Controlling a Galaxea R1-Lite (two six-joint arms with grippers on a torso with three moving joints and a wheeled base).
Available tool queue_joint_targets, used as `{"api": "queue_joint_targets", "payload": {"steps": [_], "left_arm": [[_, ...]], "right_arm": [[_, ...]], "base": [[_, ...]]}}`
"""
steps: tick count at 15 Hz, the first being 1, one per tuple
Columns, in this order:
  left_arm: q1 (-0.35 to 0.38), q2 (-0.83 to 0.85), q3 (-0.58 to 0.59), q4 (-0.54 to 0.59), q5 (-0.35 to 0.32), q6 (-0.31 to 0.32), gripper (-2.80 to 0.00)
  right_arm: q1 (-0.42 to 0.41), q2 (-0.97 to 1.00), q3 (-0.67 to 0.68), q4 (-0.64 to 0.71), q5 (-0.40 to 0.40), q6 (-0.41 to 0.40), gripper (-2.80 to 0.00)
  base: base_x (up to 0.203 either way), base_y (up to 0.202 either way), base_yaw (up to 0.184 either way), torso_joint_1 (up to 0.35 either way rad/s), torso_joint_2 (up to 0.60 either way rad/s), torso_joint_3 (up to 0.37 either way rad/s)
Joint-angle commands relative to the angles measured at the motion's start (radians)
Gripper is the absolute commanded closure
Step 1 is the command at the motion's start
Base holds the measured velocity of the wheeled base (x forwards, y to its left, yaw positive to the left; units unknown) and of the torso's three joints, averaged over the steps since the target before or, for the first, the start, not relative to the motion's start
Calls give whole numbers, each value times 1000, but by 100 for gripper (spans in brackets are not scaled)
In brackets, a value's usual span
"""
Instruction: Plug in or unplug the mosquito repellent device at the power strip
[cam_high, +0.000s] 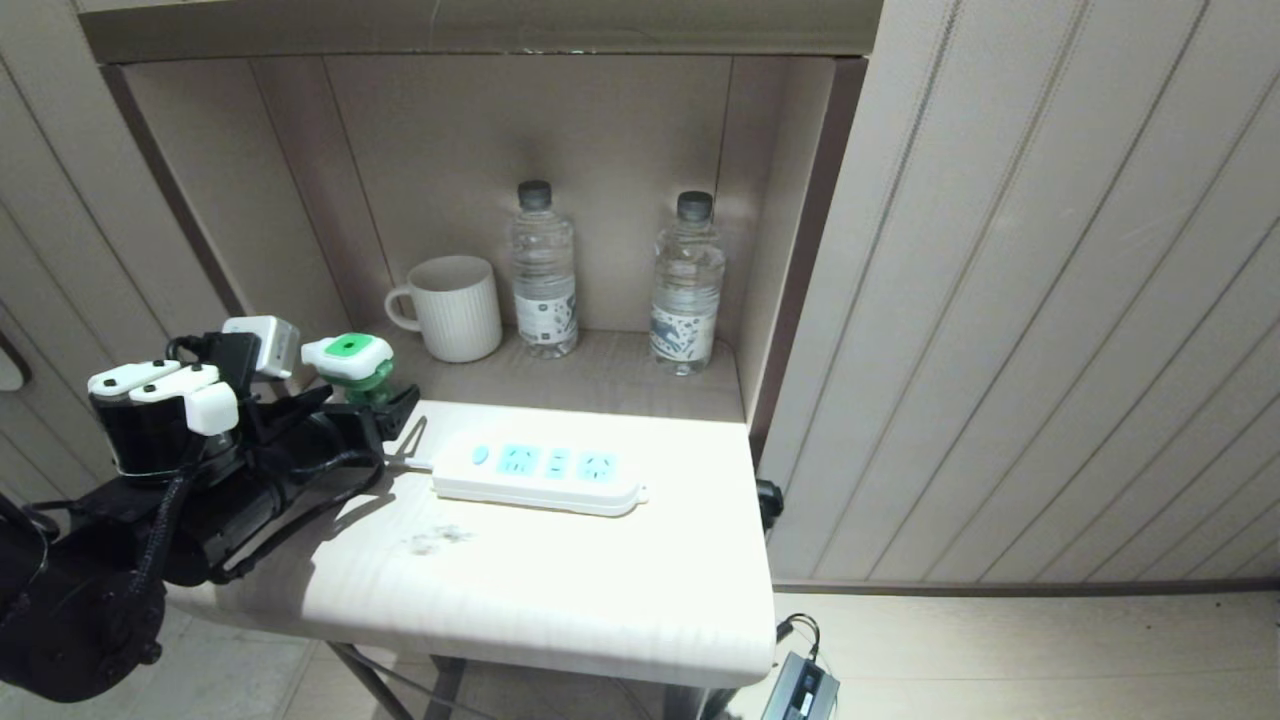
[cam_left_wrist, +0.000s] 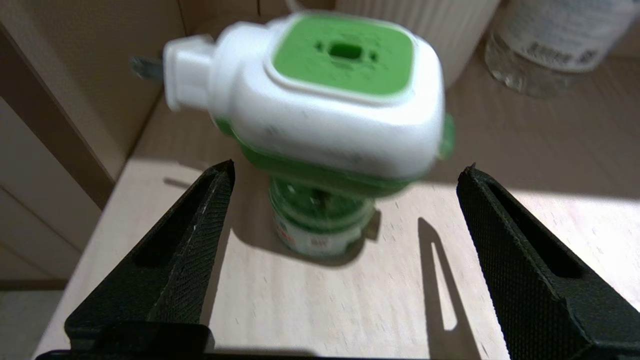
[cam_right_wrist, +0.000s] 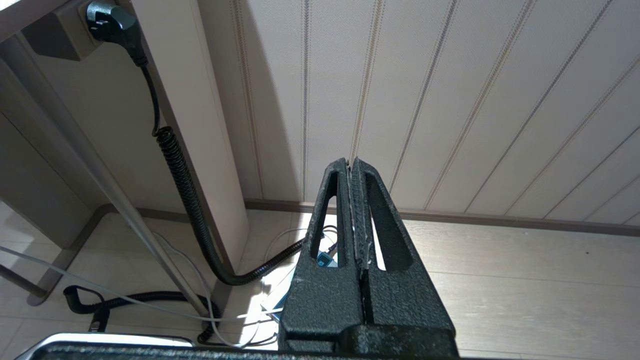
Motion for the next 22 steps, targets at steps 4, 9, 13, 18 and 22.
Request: {"api": "queue_joint_targets", "payload": {"steps": [4, 9, 13, 18, 22], "left_arm": [[-8, -125, 29, 134, -11, -9, -280], [-7, -238, 84, 217, -53, -8, -280], [-8, -408, 120, 313, -129, -8, 0], [-14, -489, 133, 319, -142, -12, 0], [8, -475, 67, 305, -40, -116, 0]], "right_arm": [[0, 1, 0, 0, 0, 0, 0], [0, 1, 0, 0, 0, 0, 0], [0, 1, 0, 0, 0, 0, 0], [0, 1, 0, 0, 0, 0, 0], [0, 1, 0, 0, 0, 0, 0]], "base": [[0, 0, 0, 0, 0, 0], [0, 0, 0, 0, 0, 0], [0, 0, 0, 0, 0, 0], [0, 0, 0, 0, 0, 0], [0, 0, 0, 0, 0, 0]]}}
